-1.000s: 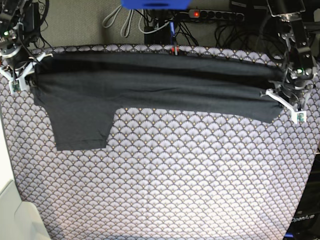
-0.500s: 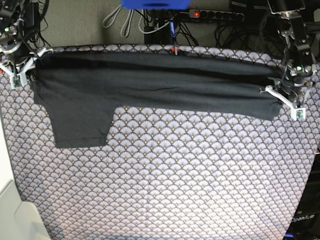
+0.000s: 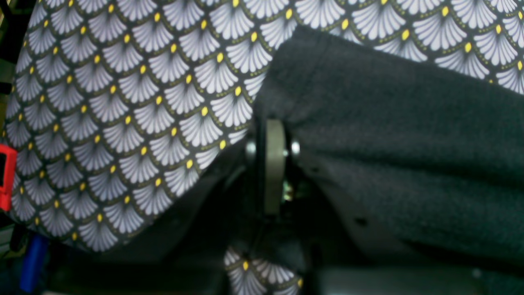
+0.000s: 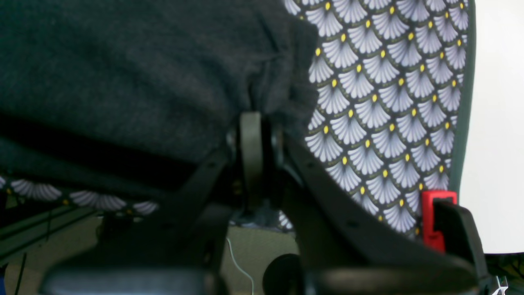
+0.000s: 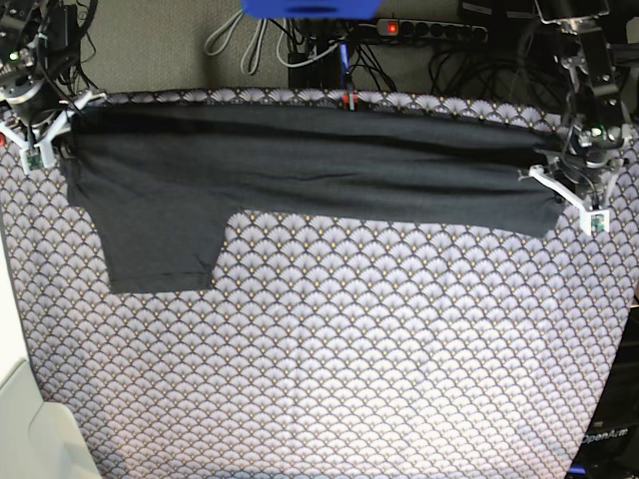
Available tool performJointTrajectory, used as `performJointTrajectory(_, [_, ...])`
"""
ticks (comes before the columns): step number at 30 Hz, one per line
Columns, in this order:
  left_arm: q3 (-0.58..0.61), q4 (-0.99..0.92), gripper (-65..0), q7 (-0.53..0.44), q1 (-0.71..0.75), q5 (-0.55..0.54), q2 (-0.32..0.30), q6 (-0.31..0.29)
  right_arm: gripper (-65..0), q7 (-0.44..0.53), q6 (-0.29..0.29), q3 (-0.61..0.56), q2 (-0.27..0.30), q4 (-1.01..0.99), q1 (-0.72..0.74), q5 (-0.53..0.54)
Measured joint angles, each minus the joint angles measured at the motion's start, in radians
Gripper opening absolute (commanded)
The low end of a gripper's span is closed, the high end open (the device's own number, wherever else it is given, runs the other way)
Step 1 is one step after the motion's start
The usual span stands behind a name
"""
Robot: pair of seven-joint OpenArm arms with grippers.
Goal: Fold the T-shirt properly
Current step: 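Hold the folded strip with both grippers, smoothing it flat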
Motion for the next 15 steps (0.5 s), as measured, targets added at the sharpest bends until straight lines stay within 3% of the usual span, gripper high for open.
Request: performJointTrajectory(15, [-0.001,0.000,-64.5,0.000,-0.001,0.000,-0.006,0.000,-65.0,0.000,0.000,0.000,0.000,-0.001,-0.019,0.000])
